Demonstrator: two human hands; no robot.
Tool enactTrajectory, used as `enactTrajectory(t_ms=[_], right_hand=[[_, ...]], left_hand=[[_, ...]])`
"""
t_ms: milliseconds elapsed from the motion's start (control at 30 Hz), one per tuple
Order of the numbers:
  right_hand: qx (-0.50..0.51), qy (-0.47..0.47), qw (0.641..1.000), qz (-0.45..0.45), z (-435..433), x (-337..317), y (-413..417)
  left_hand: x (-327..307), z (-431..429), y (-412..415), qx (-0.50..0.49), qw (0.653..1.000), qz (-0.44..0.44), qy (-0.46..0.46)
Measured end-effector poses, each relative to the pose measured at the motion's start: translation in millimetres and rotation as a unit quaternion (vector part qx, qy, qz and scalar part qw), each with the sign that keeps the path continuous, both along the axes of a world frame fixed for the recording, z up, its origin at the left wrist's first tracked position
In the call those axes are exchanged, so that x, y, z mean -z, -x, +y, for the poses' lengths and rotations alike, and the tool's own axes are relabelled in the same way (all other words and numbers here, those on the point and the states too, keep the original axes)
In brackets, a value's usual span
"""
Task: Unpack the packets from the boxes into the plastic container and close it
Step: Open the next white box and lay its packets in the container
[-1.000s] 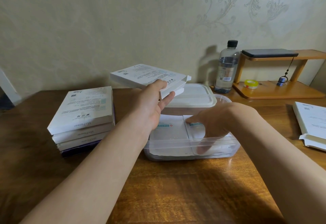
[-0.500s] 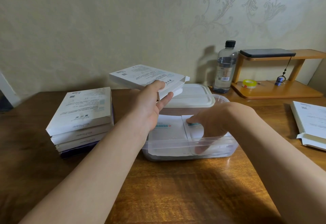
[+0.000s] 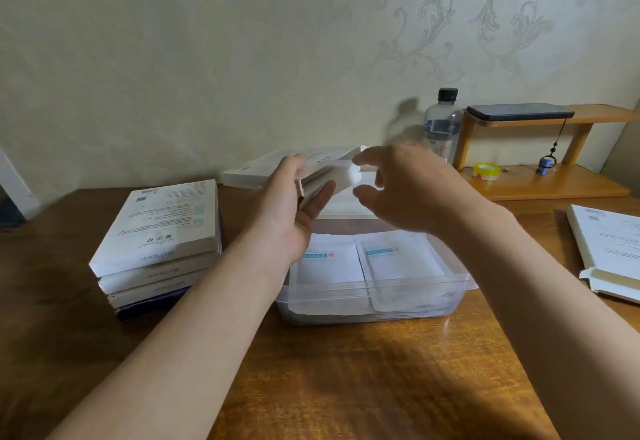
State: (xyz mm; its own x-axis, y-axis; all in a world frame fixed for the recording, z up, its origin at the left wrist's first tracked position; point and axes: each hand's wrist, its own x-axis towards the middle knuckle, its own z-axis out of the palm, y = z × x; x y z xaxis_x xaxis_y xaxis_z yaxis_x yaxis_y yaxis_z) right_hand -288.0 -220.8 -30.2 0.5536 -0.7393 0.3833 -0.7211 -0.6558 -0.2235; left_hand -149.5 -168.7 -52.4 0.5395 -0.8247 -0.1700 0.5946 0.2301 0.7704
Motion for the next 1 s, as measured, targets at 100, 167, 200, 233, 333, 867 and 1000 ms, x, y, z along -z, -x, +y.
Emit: enactTrajectory(t_ms=[100,167,200,233,333,867,1000], right_hand=[[-0.007,-0.013,1.000,0.010,-1,5,-2],[-0.010,-0.021,0.999,0.024,-2,8,-3],[-0.013,-0.023,0.999,0.033,-3,10,-4],[-0.014,-0.027,0.999,0.042,-4,12,-4],[-0.007,-0.044,0.997,0.067,-5,16,-5],[-0.059,-0.007,0.996,-0.070,-17,7,-1],[-0.087,0.064,0.977,-0.182,-20,3,5]], left_hand=[[1,-1,-4,0.022,1.000,-0.007,0.008],[2,-2,-6,0.040,0.999,-0.007,0.004],[3,-1,-5,0.052,0.999,-0.005,0.000],[3,-1,-4,0.063,0.998,-0.004,-0.004],[5,0,-3,0.094,0.995,-0.016,-0.014],[6,-2,-8,0.054,0.998,-0.007,-0.022],[4,-1,-9,0.032,0.999,0.005,-0.020]])
